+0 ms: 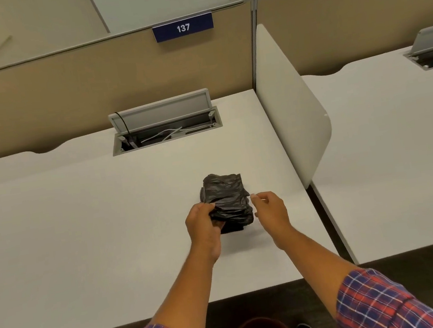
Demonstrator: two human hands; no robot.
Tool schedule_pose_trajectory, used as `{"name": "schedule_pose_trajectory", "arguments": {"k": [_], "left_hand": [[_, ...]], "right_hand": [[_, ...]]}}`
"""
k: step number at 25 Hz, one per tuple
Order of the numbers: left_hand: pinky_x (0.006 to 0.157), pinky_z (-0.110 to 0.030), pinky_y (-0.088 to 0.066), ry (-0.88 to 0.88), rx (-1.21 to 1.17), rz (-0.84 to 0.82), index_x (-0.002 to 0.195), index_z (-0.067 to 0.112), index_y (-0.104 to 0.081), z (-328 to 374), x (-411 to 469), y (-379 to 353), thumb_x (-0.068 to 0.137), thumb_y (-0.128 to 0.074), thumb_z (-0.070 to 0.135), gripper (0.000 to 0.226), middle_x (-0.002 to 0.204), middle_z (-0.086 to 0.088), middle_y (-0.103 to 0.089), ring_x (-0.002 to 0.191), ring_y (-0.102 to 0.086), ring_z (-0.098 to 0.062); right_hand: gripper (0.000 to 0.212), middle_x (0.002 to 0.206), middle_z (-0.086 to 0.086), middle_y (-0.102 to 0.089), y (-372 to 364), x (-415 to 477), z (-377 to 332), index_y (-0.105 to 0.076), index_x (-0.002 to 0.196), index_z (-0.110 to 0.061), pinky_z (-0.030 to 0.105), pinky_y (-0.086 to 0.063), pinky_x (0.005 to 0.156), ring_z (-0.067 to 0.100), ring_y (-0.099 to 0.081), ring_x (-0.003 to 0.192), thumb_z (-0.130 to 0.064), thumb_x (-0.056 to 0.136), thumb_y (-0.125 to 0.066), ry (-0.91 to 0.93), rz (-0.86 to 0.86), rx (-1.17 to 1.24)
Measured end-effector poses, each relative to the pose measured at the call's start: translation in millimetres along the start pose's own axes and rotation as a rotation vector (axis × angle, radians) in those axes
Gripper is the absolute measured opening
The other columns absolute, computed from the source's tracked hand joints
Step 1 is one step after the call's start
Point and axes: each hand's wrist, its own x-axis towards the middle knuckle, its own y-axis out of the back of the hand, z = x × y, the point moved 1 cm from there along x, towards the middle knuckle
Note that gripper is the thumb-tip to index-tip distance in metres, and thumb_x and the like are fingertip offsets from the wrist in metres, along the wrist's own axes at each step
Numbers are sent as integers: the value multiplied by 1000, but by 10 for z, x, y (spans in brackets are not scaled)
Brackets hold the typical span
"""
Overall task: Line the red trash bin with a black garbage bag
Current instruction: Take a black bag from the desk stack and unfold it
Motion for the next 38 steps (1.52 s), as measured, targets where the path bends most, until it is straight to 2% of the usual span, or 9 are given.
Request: {"name": "schedule_pose_trajectory", "arguments": {"k": [6, 12, 15, 17, 21, 25, 30, 35, 38], "left_hand": [[88, -43, -65, 52, -258, -117, 124, -2, -67, -177, -727, 66, 96, -57, 6, 31, 122, -25, -71, 116, -67, -40], [105, -32, -52, -230, 291, 156, 139, 27, -59, -346, -1461, 123, 107, -56, 17, 34, 143, -3, -63, 134, -61, -21], [99, -13, -51, -342, 443, -115, 154, 36, -49, -339, -1942, 76, 100, -60, 45, 56, 147, 18, -61, 135, -58, 2], [96, -23, -60, -305, 494, -227, 150, 42, -52, -352, -2156, 67, 95, -72, 51, 59, 134, 21, -70, 123, -67, 2], [92, -30, -63, -220, 405, -40, 125, 33, -74, -379, -2359, 462, 103, -69, 36, 23, 116, 7, -83, 110, -76, -10], [101, -46, -60, -5, 117, 40, 129, 12, -74, -297, -2523, 1177, 106, -64, 26, 29, 114, -6, -85, 116, -76, -25], [98, -48, -58, 153, -148, -55, 132, 3, -70, -180, -2932, 1963, 107, -61, 23, 33, 122, -19, -81, 120, -74, -35], [94, -46, -59, 121, -149, -124, 128, 5, -73, -212, -3280, 2325, 110, -53, 32, 38, 120, -17, -82, 112, -78, -33], [74, -38, -65, 109, -150, -160, 122, 0, -75, -246, -3443, 2382, 113, -48, 33, 44, 114, -22, -82, 96, -83, -29]], "right_hand": [[31, 115, 14, -81, 468, -577, -149, -76, 122, -13, 39, -59, 82, 28, -74, 104, -30, 106, -57, -127, -385, 528], [20, 109, 8, -83, 789, -995, -71, -76, 118, -15, 43, -65, 87, 27, -78, 105, -22, 103, -64, 7, -355, 418], [18, 107, 2, -83, 872, -1294, 20, -77, 116, -22, 44, -66, 89, 22, -79, 103, -23, 102, -66, 130, -334, 273], [17, 105, 2, -83, 877, -1542, 75, -77, 114, -23, 43, -67, 87, 20, -80, 100, -22, 102, -66, 172, -358, 219], [15, 103, 4, -84, 834, -2048, 216, -79, 109, -20, 46, -64, 93, 19, -80, 99, -21, 103, -65, 214, -366, 191], [16, 105, 5, -84, 817, -2433, 418, -77, 113, -17, 50, -63, 97, 22, -80, 100, -18, 103, -65, 176, -279, 217], [41, 129, 9, -73, 654, -2943, 753, -57, 138, -23, 43, -63, 92, 22, -75, 108, -17, 100, -70, 133, -66, 187], [61, 145, -7, -52, 422, -3691, 970, -45, 147, -31, 53, -41, 116, 16, -53, 132, -33, 94, -75, 408, 310, -319], [55, 124, -18, -60, 196, -4137, 912, -50, 141, -37, 29, -56, 94, 3, -63, 110, -42, 92, -75, 485, -23, -234]]}}
